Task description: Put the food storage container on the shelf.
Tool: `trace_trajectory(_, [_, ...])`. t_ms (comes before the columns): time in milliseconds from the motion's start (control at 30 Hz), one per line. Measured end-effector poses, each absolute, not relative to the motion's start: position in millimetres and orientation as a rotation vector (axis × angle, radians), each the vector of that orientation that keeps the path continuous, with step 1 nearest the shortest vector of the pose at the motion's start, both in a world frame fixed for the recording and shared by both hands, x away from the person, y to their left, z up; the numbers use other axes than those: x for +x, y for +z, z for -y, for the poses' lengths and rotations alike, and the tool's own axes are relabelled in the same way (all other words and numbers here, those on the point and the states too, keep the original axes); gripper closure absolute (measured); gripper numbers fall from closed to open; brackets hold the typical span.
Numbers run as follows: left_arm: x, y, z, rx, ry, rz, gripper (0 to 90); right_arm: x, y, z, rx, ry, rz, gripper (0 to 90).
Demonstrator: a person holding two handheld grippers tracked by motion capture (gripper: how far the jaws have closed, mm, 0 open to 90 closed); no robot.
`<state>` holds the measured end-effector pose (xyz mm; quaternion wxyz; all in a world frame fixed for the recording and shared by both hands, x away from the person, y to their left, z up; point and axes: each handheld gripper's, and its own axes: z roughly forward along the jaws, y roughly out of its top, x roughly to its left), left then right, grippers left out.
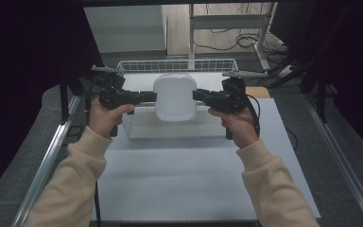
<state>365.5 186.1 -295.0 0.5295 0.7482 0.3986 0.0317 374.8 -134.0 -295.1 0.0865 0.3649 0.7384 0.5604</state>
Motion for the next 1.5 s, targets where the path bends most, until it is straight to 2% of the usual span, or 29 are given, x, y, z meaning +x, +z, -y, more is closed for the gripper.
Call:
trace_trajectory(500, [403.3, -278.9, -189.9, 1.779, 0.047, -0.964, 80.1, 405.8, -271.3, 128.8, 1.097, 1.633, -2.203, 78.6])
trace_trajectory(933, [440.1, -295.6, -192.7, 1.729, -0.086, -1.048, 80.0, 446.3, -284.7, 130.8, 1.291, 1.664, -2.263, 77.8])
trace_trajectory(1500, [488.3, -311.3, -196.9, 1.626, -0.248, -1.194, 71.0, 493.8, -296.9, 122.1, 1.508, 1.652, -2.260, 66.5])
